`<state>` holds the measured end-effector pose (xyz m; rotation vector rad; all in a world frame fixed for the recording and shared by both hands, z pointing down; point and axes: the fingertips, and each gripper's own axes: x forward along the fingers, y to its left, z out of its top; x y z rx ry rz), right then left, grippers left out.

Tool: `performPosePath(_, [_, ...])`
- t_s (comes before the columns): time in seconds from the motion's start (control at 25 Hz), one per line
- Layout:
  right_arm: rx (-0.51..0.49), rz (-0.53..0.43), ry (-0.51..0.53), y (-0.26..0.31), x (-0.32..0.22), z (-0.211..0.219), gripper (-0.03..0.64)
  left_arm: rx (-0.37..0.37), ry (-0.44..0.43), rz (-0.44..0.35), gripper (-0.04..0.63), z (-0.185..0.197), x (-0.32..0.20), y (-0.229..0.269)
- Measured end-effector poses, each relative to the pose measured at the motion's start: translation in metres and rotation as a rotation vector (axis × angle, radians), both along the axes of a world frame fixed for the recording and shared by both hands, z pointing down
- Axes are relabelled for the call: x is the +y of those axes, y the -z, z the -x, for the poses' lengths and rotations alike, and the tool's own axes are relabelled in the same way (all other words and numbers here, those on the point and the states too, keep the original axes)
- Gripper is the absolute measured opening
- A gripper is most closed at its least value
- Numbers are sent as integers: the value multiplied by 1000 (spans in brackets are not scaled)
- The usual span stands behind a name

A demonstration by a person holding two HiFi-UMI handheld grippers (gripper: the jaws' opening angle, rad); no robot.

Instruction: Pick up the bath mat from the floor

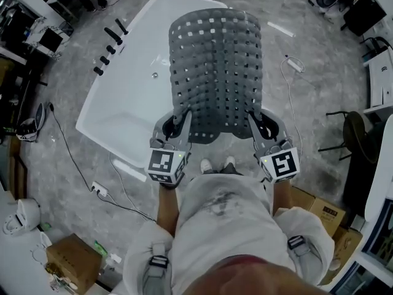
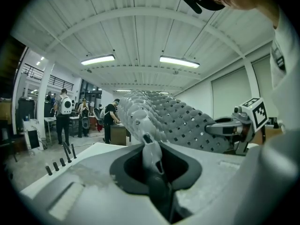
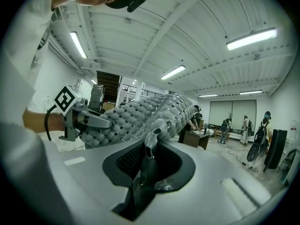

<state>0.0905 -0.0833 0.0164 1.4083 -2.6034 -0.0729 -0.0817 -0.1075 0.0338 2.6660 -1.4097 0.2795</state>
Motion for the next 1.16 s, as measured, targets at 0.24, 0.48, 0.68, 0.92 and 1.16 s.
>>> performPosePath(0.24, [5, -11, 9, 19, 15, -9, 54, 3, -13, -15, 55, -10, 18, 19])
performPosePath(0.48, [-6, -3, 18, 15, 18, -10, 54, 1, -1, -10, 55, -11, 25, 15])
performPosePath(0.68, [17, -9, 34, 17, 22, -15, 54, 5, 7, -9, 55, -16, 31, 17])
performPosePath(0.92, [18, -8, 35, 16, 17, -17, 54, 7, 14, -5, 55, -18, 26, 15])
performPosePath(1.16, [22, -9, 39, 10, 17, -18, 54, 6, 13, 2, 55, -19, 25, 8])
